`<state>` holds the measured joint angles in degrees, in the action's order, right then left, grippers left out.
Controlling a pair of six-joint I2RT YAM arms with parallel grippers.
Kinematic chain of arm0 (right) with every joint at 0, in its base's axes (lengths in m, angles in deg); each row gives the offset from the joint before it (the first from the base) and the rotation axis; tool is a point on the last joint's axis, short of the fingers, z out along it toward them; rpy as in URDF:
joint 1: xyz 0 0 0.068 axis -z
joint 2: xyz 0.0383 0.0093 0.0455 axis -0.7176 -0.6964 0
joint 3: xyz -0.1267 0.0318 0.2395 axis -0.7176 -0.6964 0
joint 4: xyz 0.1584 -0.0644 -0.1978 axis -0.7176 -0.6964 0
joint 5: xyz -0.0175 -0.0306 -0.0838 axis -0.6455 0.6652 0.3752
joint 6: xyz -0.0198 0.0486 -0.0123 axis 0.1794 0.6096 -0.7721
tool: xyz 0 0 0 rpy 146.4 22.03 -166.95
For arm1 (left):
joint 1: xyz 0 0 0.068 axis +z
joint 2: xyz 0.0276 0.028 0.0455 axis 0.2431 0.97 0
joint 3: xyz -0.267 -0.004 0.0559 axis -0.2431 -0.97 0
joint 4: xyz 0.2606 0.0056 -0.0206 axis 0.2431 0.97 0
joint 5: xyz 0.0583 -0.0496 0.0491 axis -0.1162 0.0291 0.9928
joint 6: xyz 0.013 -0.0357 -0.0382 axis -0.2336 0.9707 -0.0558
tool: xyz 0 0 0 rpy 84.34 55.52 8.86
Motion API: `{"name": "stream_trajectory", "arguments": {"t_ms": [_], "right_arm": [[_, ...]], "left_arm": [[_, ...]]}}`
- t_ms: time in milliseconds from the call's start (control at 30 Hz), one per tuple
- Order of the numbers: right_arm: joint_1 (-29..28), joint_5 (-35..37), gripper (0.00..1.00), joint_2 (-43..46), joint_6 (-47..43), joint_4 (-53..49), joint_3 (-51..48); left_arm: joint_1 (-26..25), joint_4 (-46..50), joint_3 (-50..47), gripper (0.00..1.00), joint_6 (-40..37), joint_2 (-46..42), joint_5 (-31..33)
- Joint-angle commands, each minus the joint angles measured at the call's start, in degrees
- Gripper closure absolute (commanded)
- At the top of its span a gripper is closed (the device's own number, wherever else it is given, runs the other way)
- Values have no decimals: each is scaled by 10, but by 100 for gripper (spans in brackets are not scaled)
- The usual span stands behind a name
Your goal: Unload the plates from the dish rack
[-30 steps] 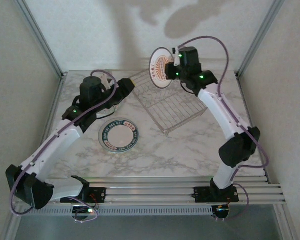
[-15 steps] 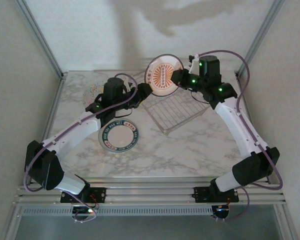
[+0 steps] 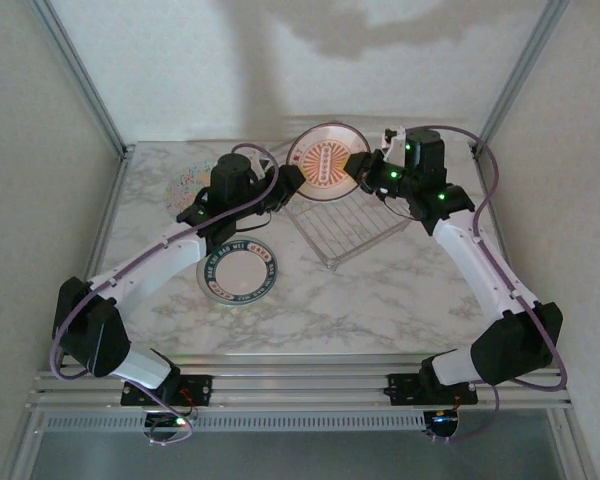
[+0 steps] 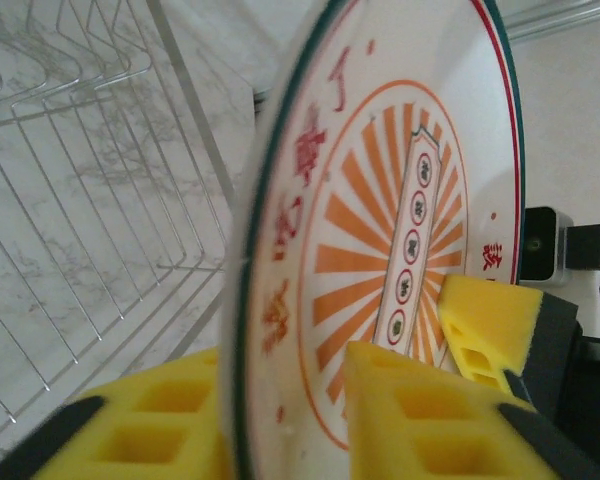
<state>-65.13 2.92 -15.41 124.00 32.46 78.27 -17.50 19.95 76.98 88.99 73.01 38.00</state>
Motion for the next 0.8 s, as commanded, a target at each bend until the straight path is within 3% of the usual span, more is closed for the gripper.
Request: {"name": "stream_trajectory", "arguments": {"t_ms": [0, 67, 233, 333, 467, 600, 767], "right_arm": [[3, -28, 100, 23, 27, 54, -11], [4, -28, 100, 24, 26, 51, -15], [8, -26, 100, 28, 12, 28, -17], [10, -17, 83, 32, -5, 5, -13], [11, 14, 53, 41, -38, -30, -1], [11, 65, 42, 62, -77, -65, 10], [10, 134, 37, 93, -130, -107, 12]], "left_arm": [[-7, -40, -3, 87, 10, -2, 2], [-8, -45, -4, 100, 14, -2, 1], [-7, -79, -15, 100, 28, -9, -7], [-5, -112, -24, 100, 45, -12, -17], [2, -137, -30, 100, 58, -18, -23], [10, -126, -32, 100, 52, -32, -25], [22, -73, -44, 100, 33, -65, -22]]}}
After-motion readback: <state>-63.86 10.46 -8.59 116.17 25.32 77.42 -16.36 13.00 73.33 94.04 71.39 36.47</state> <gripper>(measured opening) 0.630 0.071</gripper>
